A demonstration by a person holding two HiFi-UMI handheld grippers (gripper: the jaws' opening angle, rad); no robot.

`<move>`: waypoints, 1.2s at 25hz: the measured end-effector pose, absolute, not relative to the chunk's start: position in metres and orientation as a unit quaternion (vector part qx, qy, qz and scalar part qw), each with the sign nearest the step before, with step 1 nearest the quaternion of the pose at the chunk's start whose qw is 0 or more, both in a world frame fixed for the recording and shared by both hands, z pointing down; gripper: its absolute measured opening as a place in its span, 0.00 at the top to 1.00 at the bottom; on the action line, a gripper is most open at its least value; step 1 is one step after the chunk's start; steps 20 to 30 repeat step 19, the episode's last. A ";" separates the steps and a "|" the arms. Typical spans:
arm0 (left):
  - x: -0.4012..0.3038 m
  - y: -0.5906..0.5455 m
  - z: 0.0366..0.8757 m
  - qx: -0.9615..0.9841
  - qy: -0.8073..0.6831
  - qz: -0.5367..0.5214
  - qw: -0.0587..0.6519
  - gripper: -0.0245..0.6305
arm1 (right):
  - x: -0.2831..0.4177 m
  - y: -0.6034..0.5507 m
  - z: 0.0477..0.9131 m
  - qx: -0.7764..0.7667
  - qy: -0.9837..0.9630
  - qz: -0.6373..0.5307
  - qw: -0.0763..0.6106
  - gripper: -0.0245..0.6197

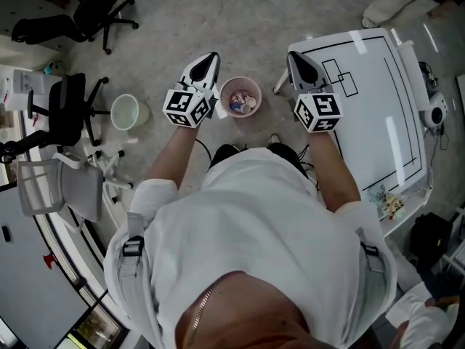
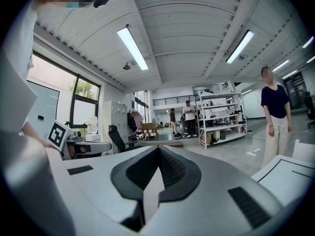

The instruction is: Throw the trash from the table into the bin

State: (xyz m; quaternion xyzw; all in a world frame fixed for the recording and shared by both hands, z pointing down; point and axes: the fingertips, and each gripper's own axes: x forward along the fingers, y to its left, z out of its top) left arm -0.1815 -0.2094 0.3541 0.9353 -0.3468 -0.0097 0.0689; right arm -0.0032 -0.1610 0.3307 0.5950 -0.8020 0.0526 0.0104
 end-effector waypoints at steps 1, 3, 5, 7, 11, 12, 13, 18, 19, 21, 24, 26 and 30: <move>-0.181 -0.209 0.354 0.936 -0.344 -0.010 0.069 0.95 | -0.004 -0.160 0.330 0.597 -0.800 0.052 0.010 0.96; -0.182 -0.209 0.354 0.938 -0.339 -0.010 0.069 0.95 | -0.004 -0.157 0.329 0.601 -0.797 0.050 0.010 0.96; -0.182 -0.208 0.353 0.940 -0.334 -0.010 0.069 0.95 | -0.005 -0.155 0.328 0.606 -0.794 0.049 0.009 0.96; -0.183 -0.208 0.353 0.942 -0.329 -0.010 0.068 0.95 | -0.007 -0.153 0.327 0.610 -0.791 0.047 0.008 0.96; -0.187 -0.207 0.353 0.944 -0.322 -0.009 0.068 0.95 | -0.012 -0.150 0.324 0.615 -0.787 0.044 0.007 0.96; -0.188 -0.208 0.353 0.945 -0.319 -0.009 0.068 0.95 | -0.014 -0.149 0.323 0.617 -0.786 0.043 0.007 0.96; -0.189 -0.207 0.353 0.946 -0.317 -0.010 0.068 0.95 | -0.015 -0.148 0.322 0.618 -0.785 0.041 0.007 0.96; -0.196 -0.206 0.351 0.948 -0.310 -0.012 0.067 0.95 | -0.023 -0.143 0.318 0.622 -0.782 0.036 0.006 0.96; -0.198 -0.205 0.351 0.949 -0.309 -0.012 0.066 0.95 | -0.025 -0.142 0.317 0.623 -0.781 0.035 0.007 0.96; -0.198 -0.205 0.351 0.949 -0.309 -0.012 0.066 0.95 | -0.025 -0.142 0.317 0.623 -0.781 0.035 0.007 0.96; -0.198 -0.205 0.351 0.949 -0.309 -0.012 0.066 0.95 | -0.025 -0.142 0.317 0.623 -0.781 0.035 0.007 0.96; -0.198 -0.205 0.351 0.949 -0.309 -0.012 0.066 0.95 | -0.025 -0.142 0.317 0.623 -0.781 0.035 0.007 0.96; -0.198 -0.205 0.351 0.949 -0.309 -0.012 0.066 0.95 | -0.025 -0.142 0.317 0.623 -0.781 0.035 0.007 0.96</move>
